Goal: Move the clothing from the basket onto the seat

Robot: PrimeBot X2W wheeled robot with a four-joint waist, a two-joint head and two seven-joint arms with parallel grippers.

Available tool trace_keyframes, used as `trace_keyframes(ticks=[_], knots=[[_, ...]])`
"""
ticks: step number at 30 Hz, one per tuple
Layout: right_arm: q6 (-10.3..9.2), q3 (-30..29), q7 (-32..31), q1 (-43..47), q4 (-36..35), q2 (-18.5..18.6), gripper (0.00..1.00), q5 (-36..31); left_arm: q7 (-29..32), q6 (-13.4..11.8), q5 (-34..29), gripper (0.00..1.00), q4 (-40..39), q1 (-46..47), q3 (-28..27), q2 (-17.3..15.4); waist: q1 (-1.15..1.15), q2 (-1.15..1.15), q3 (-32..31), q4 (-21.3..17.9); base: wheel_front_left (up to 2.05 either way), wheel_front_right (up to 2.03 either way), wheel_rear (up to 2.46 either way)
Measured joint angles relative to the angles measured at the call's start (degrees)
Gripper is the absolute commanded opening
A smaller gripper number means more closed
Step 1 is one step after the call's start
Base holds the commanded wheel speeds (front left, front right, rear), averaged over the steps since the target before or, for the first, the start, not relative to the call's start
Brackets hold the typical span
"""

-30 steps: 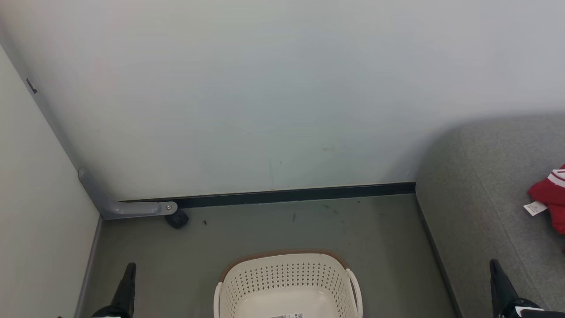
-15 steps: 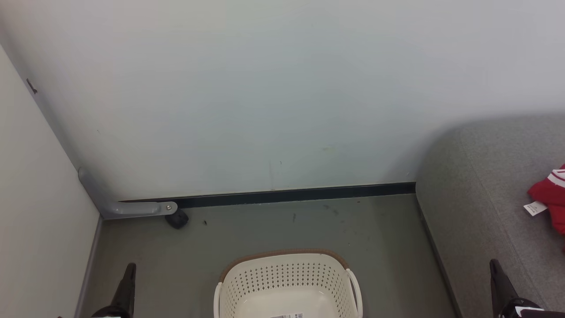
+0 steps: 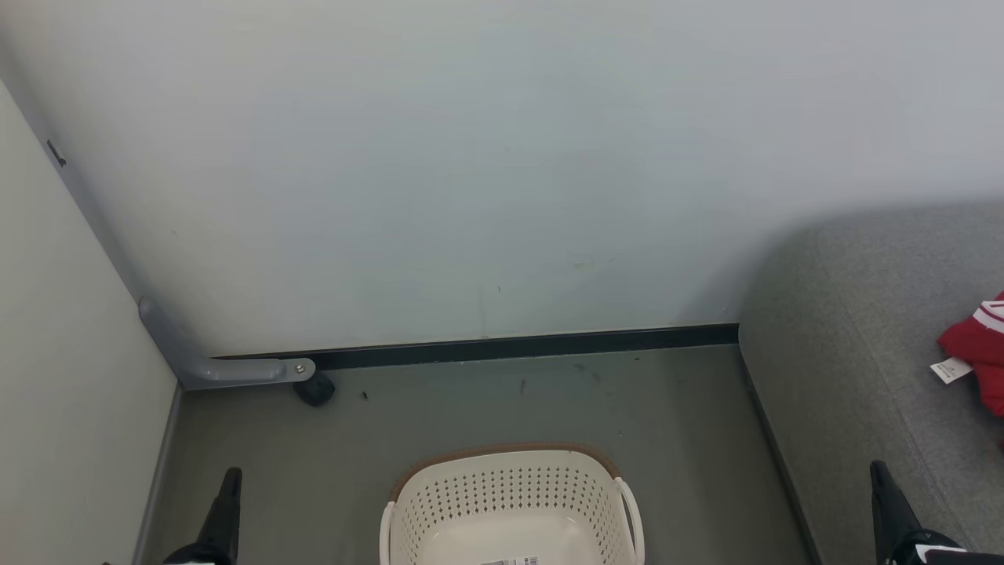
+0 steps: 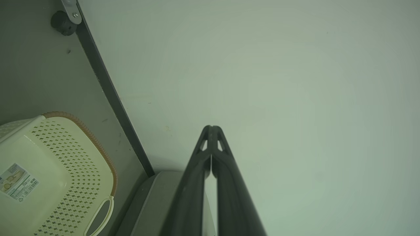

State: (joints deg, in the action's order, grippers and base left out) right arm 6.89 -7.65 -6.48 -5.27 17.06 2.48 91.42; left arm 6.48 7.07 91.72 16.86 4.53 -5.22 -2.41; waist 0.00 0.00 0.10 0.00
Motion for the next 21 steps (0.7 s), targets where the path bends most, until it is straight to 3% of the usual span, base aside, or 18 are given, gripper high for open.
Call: trace_keyframes(ticks=[21], knots=[[0.00,0.0,0.0,0.0,0.0,0.0,0.00,0.0,0.0,0.0,0.0,0.00,0.0,0.0,0.0,0.0,0.00,0.00,0.0,0.0,0.00,0.00,0.00]])
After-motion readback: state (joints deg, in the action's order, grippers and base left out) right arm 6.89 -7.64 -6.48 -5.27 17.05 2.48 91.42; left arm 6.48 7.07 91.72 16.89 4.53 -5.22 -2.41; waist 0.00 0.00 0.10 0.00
